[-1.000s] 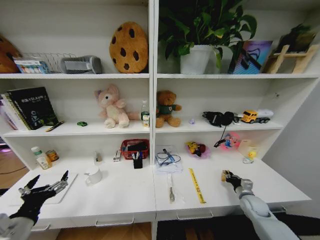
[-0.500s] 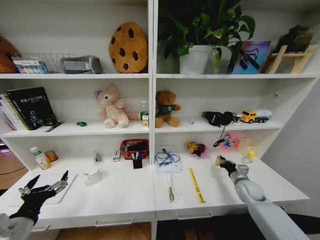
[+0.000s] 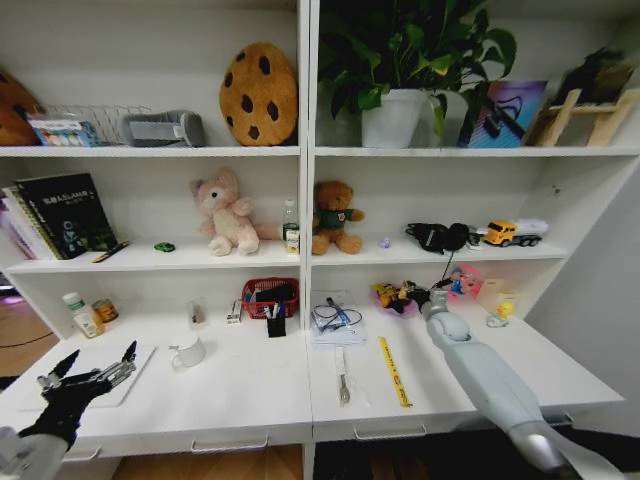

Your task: Organize the objects on the table.

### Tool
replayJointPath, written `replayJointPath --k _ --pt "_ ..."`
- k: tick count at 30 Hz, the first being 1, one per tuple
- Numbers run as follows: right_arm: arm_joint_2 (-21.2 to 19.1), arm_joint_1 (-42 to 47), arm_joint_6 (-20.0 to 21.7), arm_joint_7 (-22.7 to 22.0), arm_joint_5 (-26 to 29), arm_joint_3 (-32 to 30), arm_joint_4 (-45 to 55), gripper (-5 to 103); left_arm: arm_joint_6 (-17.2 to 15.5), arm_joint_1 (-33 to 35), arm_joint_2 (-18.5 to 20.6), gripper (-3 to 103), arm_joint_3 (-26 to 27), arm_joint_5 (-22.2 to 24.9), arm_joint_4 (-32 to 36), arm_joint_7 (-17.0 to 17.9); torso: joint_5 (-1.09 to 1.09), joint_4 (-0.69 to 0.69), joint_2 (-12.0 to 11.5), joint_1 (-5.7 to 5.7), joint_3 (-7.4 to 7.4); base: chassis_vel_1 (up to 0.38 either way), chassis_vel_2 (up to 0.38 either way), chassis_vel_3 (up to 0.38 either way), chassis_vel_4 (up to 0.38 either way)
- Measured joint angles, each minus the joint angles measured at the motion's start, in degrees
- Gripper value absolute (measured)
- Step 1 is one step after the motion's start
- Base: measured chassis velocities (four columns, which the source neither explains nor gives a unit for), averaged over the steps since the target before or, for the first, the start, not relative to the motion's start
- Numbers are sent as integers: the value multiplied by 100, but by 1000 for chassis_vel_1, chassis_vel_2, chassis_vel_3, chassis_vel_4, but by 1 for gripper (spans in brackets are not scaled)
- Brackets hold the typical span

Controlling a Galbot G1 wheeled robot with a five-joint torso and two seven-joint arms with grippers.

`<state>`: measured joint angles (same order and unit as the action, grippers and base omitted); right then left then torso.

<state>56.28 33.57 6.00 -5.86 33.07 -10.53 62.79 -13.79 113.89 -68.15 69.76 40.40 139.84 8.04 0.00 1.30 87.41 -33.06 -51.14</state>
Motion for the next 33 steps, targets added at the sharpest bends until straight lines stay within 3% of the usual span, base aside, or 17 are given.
replayJointPath --k 8,12,16,20,21,25,26,27,28,30,31,32,33 --pt "240 -264 -469 -94 -178 248 -940 -3 0 0 0 100 0 0 0 -1 -2 1 -1 0 0 0 0 0 0" --pt "321 -294 -504 -101 -179 303 -995 13 0 0 0 100 0 0 0 -1 0 -1 0 0 0 0 0 0 0" --pt "114 89 -467 -173 -328 112 -367 29 0 0 0 100 0 0 0 -3 0 -2 0 0 1 0 0 0 0" --pt "-43 402 -347 -167 -420 -82 98 34 0 0 0 100 0 0 0 -1 0 -2 0 0 1 0 0 0 0" --pt "-172 713 -252 -162 -435 -246 525 45 0 0 0 100 0 0 0 -2 2 0 0 0 1 0 0 0 0" --pt "-344 1199 -104 -223 -379 -514 1184 51 1 0 0 100 1 0 1 2 -4 0 1 1 1 0 0 0 0" --pt "-474 1625 -31 -318 -294 -753 1691 67 1 0 0 100 0 0 1 -7 3 -1 1 1 2 0 0 0 0" --pt "-586 2122 28 -420 -195 -997 2215 67 1 0 0 100 0 0 0 -2 3 1 1 2 2 0 0 0 0" --pt "-685 2763 65 -518 -94 -1340 2890 78 1 0 0 100 0 0 1 -3 -3 2 1 2 1 0 0 0 0" --pt "-727 3205 84 -594 -41 -1602 3324 78 1 0 0 100 0 0 1 -3 -1 1 1 2 1 0 0 0 0" --pt "-696 4527 108 -781 11 -2421 4474 89 1 0 0 100 1 0 1 -2 -1 1 2 2 2 0 0 0 0" --pt "-696 4527 108 -781 11 -2421 4474 89 1 0 0 100 1 0 1 -2 -1 1 2 2 2 0 0 0 0" --pt "-602 5084 76 -790 -1 -2803 4936 89 1 -1 0 100 0 0 1 -5 -1 1 2 3 2 0 0 0 0"
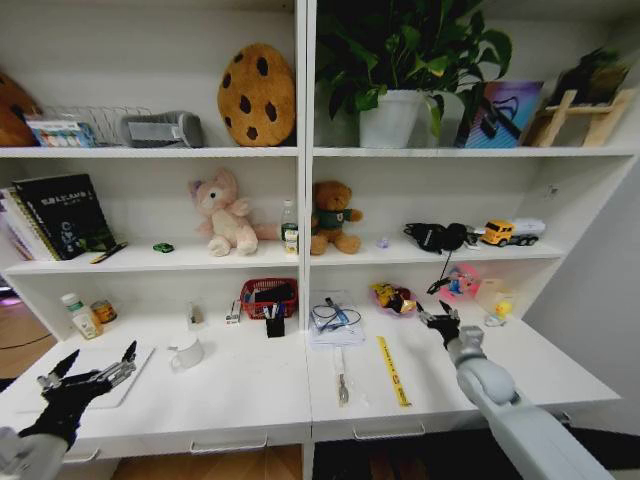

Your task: Organize the objects on the table.

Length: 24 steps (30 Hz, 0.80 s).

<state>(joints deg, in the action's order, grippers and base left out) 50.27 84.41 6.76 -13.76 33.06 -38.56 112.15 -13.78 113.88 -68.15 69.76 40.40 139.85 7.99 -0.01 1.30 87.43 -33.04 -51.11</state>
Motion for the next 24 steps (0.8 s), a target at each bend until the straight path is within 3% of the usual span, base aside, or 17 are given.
replayJointPath --k 2,6,11,15,24 --pt "191 798 -164 94 -62 -569 572 97 0 1 0 100 1 0 -1 7 2 0 0 0 0 0 0 0 0" --pt "512 1683 -643 212 -152 -1039 1047 100 0 0 0 100 1 0 -1 7 1 1 0 0 0 0 0 0 0" --pt "1315 2877 -1532 681 -516 -1543 1495 100 -1 1 0 100 0 0 -1 3 2 1 0 0 0 0 0 0 0" --pt "1553 3152 -1652 746 -590 -1551 1706 100 -1 1 0 100 0 0 -1 2 2 0 0 -1 -1 0 0 0 0" --pt "1640 3165 -1672 757 -664 -1493 1766 100 -1 1 0 100 0 0 -2 3 1 -1 -1 -2 -1 0 0 0 0"
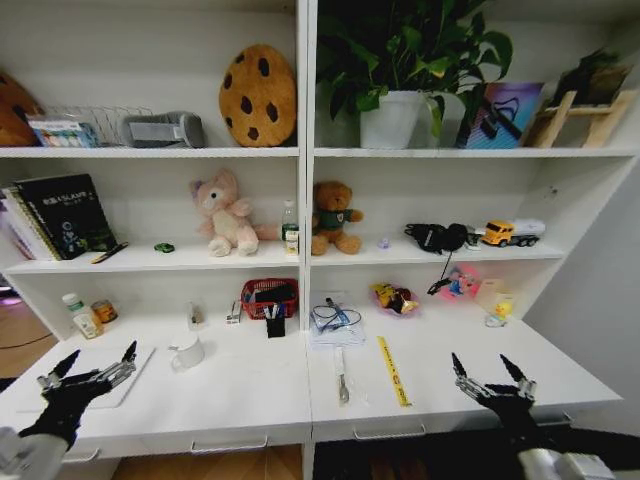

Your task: Organize the objects on the table.

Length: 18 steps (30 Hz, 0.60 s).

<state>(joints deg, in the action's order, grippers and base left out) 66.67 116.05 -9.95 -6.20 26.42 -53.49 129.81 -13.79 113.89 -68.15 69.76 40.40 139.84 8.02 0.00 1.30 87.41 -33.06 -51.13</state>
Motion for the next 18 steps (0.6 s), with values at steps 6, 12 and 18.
replayJointPath --k 6,12,18 --pt "-9 -23 4 0 0 13 -18 100 0 0 0 100 0 0 0 0 0 0 0 0 0 0 0 0 0" --pt "-18 -42 16 -3 3 25 -38 100 0 0 0 100 0 0 0 0 -1 1 0 0 0 0 0 0 0" --pt "-22 -51 23 -5 5 29 -45 100 0 0 0 100 0 0 0 0 -1 0 0 0 0 15 17 -22 -20"
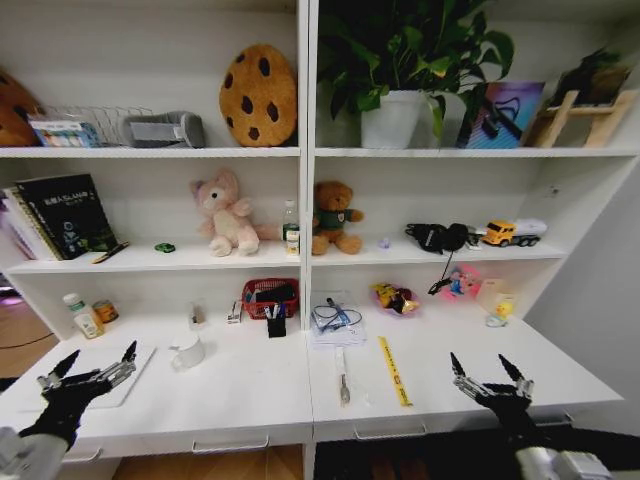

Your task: Organize the objects on the table.

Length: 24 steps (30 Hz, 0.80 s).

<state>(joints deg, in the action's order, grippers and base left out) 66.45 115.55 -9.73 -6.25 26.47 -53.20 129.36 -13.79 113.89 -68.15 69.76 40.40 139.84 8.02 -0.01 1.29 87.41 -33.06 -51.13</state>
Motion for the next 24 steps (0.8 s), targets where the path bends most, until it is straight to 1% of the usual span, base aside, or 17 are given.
replayJointPath --k 4,7,11,12,13,14,16,17,19,20,21,22,23,24 --pt "-1 -3 3 -2 1 2 -3 100 0 0 0 100 0 0 0 0 1 1 0 0 0 110 93 -142 -111" --pt "-2 -7 5 -3 2 4 -5 100 0 0 0 100 0 0 0 0 -2 0 0 0 0 200 197 -164 -188" --pt "-3 -7 6 -4 2 5 -6 100 0 0 0 100 0 1 0 0 4 1 0 0 1 201 218 -229 -233" --pt "-3 -8 7 -5 3 6 -8 100 0 0 0 100 0 1 0 0 -1 1 0 0 0 255 231 -249 -220" --pt "-3 -9 8 -5 3 6 -8 100 0 0 0 100 0 0 0 1 4 0 1 1 0 277 278 -253 -277" --pt "-3 -9 8 -5 3 6 -8 100 0 0 0 100 0 0 0 1 4 0 1 1 0 277 278 -253 -277" --pt "-3 -9 8 -5 3 7 -8 100 0 0 0 100 0 0 0 1 3 -1 0 0 0 277 291 -294 -277" --pt "-2 -10 10 -5 5 8 -10 100 0 0 0 100 0 0 1 0 -3 1 0 0 0 284 291 -293 -301" --pt "-3 -9 9 -5 5 8 -10 100 0 0 0 100 0 0 0 2 6 1 0 1 0 322 312 -312 -329" --pt "-3 -9 9 -5 5 8 -10 100 0 0 0 100 0 0 0 2 6 1 0 1 0 340 317 -332 -353" --pt "-3 -10 10 -6 6 8 -11 100 0 0 -1 100 0 0 0 1 3 -1 -1 0 0 340 353 -337 -353" --pt "-3 -11 11 -6 7 9 -13 100 0 0 0 100 1 0 1 1 -9 2 0 0 0 355 353 -354 -365" --pt "-3 -11 11 -6 7 9 -13 100 0 0 0 100 1 0 1 1 -9 2 0 0 0 355 353 -354 -365" --pt "-3 -9 10 -6 7 8 -13 100 0 0 -1 100 0 0 1 0 5 0 1 1 1 334 347 -354 -347"
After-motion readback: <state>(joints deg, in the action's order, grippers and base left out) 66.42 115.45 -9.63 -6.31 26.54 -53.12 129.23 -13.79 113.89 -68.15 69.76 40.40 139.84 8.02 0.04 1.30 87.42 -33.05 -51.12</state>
